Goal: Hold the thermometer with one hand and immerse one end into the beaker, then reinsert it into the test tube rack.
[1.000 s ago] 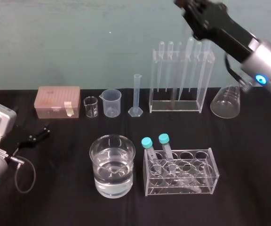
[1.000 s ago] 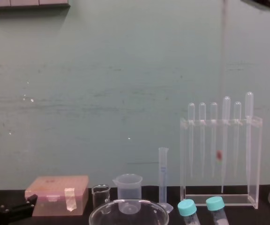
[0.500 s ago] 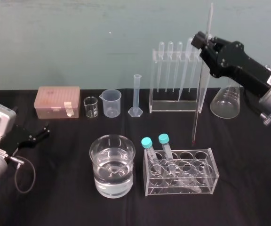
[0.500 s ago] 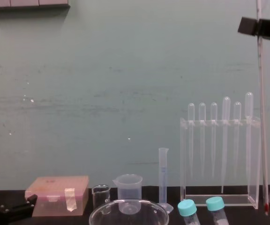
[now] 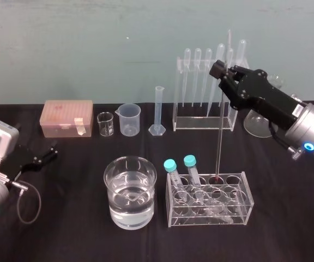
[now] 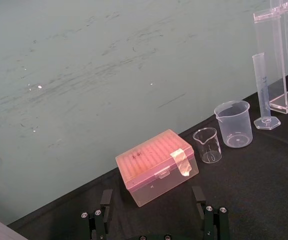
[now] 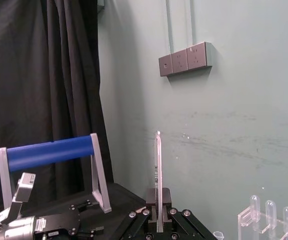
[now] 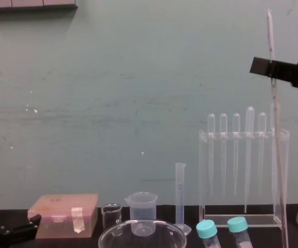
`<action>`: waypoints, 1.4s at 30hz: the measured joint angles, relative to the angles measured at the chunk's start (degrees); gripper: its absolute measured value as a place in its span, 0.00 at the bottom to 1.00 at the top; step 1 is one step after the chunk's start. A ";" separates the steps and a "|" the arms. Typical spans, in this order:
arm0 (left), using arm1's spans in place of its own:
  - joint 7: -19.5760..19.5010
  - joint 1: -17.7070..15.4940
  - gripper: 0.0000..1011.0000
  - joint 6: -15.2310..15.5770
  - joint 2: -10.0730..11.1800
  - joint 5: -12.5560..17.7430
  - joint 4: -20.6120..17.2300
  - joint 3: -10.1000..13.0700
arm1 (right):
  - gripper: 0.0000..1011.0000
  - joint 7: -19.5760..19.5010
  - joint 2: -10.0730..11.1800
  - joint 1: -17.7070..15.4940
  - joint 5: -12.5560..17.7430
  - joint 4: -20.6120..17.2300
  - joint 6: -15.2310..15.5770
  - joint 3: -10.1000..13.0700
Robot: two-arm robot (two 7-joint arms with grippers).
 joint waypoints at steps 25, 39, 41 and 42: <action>0.00 0.00 1.00 0.00 0.00 0.00 0.00 0.00 | 0.06 1.00 -3.52 0.86 -7.75 6.91 -1.47 -3.25; 0.00 0.00 1.00 0.00 0.00 0.00 0.00 0.00 | 0.06 1.04 -3.97 0.65 -8.81 7.37 -1.10 -3.31; 0.00 0.00 1.00 0.00 0.00 0.00 0.00 0.00 | 0.06 1.04 -3.96 0.64 -8.79 7.37 -1.10 -3.31; 0.00 0.00 1.00 0.00 0.00 0.00 0.00 0.00 | 0.06 1.04 -3.96 0.64 -8.77 7.37 -1.10 -3.31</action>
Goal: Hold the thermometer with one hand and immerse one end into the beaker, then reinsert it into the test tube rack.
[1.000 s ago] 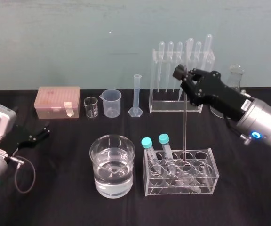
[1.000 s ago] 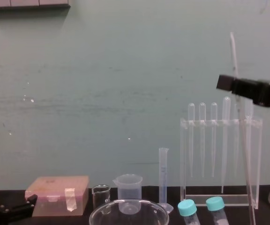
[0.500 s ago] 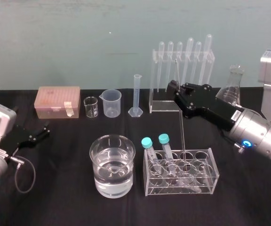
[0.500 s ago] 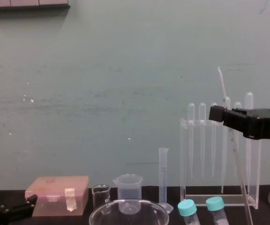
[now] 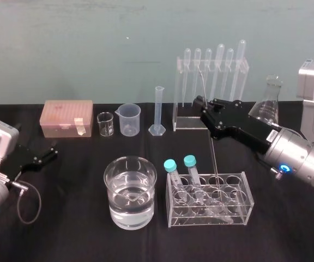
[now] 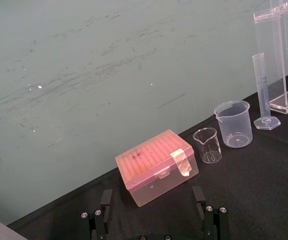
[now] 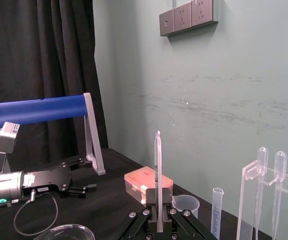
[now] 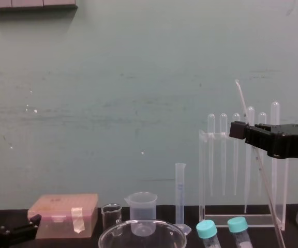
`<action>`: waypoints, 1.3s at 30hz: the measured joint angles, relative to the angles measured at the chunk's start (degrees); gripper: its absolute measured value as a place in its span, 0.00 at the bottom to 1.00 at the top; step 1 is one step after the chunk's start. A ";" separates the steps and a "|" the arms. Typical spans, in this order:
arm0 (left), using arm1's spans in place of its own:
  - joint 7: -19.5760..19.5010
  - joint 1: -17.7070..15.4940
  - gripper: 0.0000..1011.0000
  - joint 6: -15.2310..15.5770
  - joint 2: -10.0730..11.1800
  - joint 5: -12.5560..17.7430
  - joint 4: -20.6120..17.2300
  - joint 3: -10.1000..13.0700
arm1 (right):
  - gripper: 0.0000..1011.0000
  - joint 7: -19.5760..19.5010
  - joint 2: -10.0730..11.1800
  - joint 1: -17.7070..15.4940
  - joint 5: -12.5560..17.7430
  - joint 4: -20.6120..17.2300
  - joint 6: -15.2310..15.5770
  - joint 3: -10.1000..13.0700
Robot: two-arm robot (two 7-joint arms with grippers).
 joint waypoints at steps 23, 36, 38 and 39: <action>0.00 0.00 1.00 0.00 0.00 0.00 0.00 0.00 | 0.69 -0.02 0.06 -0.02 0.20 -0.09 0.02 0.12; 0.00 0.00 1.00 0.00 0.00 0.00 0.00 0.00 | 0.99 -23.25 -0.77 -3.54 -12.42 2.26 1.35 6.15; 0.00 0.00 1.00 0.00 0.00 0.00 0.00 0.00 | 0.99 -24.96 -0.75 -3.82 -14.13 2.96 2.85 5.72; 0.00 0.00 1.00 0.00 0.00 0.00 0.00 0.00 | 0.99 -25.39 -0.76 -3.93 -14.63 3.23 3.37 5.53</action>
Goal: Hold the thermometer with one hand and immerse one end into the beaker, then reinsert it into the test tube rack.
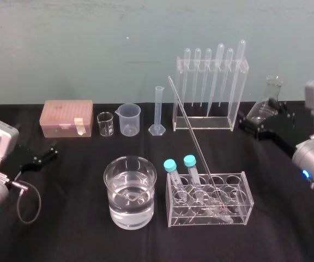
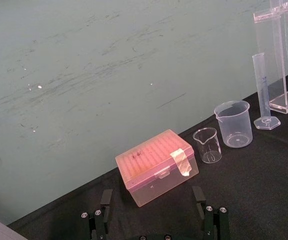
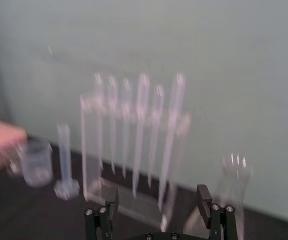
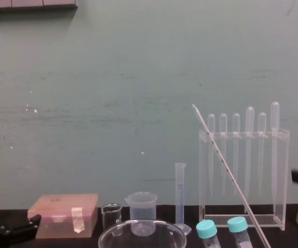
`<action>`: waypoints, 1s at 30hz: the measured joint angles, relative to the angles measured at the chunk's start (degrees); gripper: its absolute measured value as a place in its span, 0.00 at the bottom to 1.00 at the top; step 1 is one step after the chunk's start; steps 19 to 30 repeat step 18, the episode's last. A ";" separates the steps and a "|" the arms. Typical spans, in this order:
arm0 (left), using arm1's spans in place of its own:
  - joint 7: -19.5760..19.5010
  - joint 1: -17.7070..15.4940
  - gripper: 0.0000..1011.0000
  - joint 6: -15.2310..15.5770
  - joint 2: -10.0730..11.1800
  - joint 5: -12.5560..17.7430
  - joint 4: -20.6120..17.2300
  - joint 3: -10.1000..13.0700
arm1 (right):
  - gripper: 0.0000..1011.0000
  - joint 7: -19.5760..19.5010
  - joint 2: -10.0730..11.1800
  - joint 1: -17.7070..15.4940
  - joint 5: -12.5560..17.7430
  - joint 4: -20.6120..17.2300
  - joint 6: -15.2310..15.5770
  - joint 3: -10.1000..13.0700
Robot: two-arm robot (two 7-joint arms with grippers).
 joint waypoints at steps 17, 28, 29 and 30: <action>0.00 0.00 1.00 0.00 0.00 0.00 0.00 0.00 | 0.99 -1.31 -0.67 -0.55 -2.56 1.76 3.01 -0.98; 0.00 0.00 1.00 0.00 0.00 0.00 0.00 0.00 | 0.99 -1.31 -0.67 -0.54 -2.55 1.75 3.00 -0.97; 0.00 0.00 1.00 0.00 0.00 0.00 0.00 0.00 | 0.99 -1.31 -0.67 -0.54 -2.55 1.75 3.00 -0.97; 0.00 0.00 1.00 0.00 0.00 0.00 0.00 0.00 | 0.99 -1.31 -0.67 -0.54 -2.55 1.75 3.00 -0.97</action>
